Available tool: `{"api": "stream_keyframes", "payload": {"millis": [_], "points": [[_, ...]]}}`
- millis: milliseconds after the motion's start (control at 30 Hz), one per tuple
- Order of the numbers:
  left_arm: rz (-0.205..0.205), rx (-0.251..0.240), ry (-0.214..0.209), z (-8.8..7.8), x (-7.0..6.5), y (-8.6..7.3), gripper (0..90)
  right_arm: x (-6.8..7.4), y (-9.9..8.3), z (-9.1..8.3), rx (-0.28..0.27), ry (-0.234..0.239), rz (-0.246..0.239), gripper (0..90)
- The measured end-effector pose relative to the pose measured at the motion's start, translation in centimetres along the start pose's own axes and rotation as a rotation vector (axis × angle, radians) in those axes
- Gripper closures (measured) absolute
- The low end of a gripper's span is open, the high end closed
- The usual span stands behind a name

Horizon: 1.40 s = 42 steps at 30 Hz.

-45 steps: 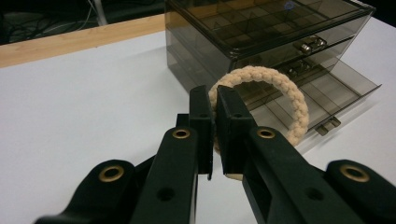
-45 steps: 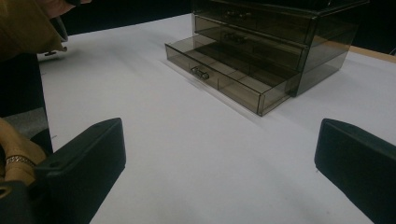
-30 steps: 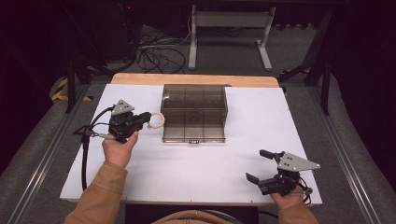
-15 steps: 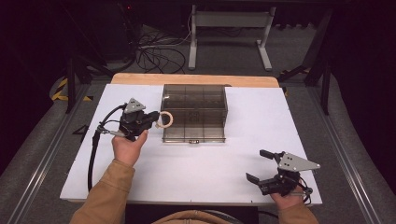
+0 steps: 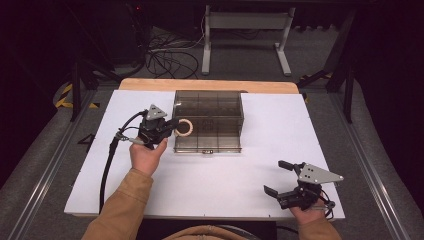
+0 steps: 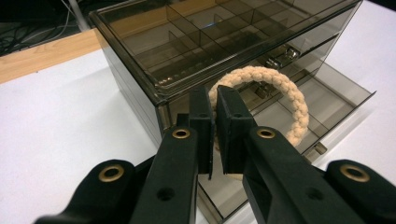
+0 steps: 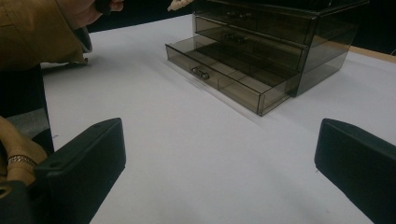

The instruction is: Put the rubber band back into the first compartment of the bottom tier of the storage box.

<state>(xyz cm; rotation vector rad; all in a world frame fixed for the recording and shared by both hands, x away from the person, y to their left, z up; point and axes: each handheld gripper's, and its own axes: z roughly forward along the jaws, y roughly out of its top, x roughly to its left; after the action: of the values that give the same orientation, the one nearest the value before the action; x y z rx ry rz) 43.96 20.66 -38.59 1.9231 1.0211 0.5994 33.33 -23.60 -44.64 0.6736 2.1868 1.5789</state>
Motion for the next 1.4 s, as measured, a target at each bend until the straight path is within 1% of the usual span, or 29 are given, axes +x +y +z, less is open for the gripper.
{"api": "stream_keyframes", "payload": {"millis": [100,233,300,433,500,600,767,1033,1100,1300,1333,1400], "points": [[-0.002,0.001,-0.006,0.4,-0.2,0.1,85.5,0.0,0.0,0.0,-0.002,0.002,0.001,2.3],[0.011,0.007,0.009,0.8,-0.3,0.1,85.5,0.0,0.0,0.0,-0.001,0.003,0.0,2.3],[0.004,0.01,0.007,1.0,-0.2,0.1,85.5,0.0,0.0,-0.1,-0.004,0.004,0.002,2.3],[0.011,0.016,0.006,1.1,-0.3,0.0,85.5,-0.1,0.0,-0.1,-0.004,0.004,-0.002,2.3],[0.005,0.016,0.0,1.1,-0.4,-0.1,85.5,0.0,0.0,-0.1,-0.004,0.003,-0.001,2.3],[0.02,0.024,0.0,1.3,-0.4,-0.2,85.5,0.0,0.0,-0.1,-0.004,0.005,0.0,2.3],[0.016,0.043,-0.001,1.8,-0.2,-0.8,85.5,0.0,0.0,-0.1,-0.005,0.004,-0.002,2.2],[0.048,0.065,0.001,2.3,-0.5,-1.2,85.5,-0.1,-0.1,-0.1,-0.005,0.008,0.001,2.3],[0.04,0.073,0.001,2.5,-0.4,-1.4,85.5,-0.1,-0.1,-0.1,-0.006,0.008,0.001,2.3],[0.035,0.092,0.001,3.0,-0.2,-1.7,85.5,-0.1,-0.1,-0.1,-0.006,0.01,0.001,2.3],[0.039,0.097,-0.001,3.1,-0.2,-1.7,85.4,-0.1,-0.1,-0.1,-0.005,0.01,0.001,2.2],[0.029,0.114,-0.016,3.4,-0.1,-1.8,85.4,-0.1,-0.1,-0.1,-0.005,0.01,0.001,2.3]]}}
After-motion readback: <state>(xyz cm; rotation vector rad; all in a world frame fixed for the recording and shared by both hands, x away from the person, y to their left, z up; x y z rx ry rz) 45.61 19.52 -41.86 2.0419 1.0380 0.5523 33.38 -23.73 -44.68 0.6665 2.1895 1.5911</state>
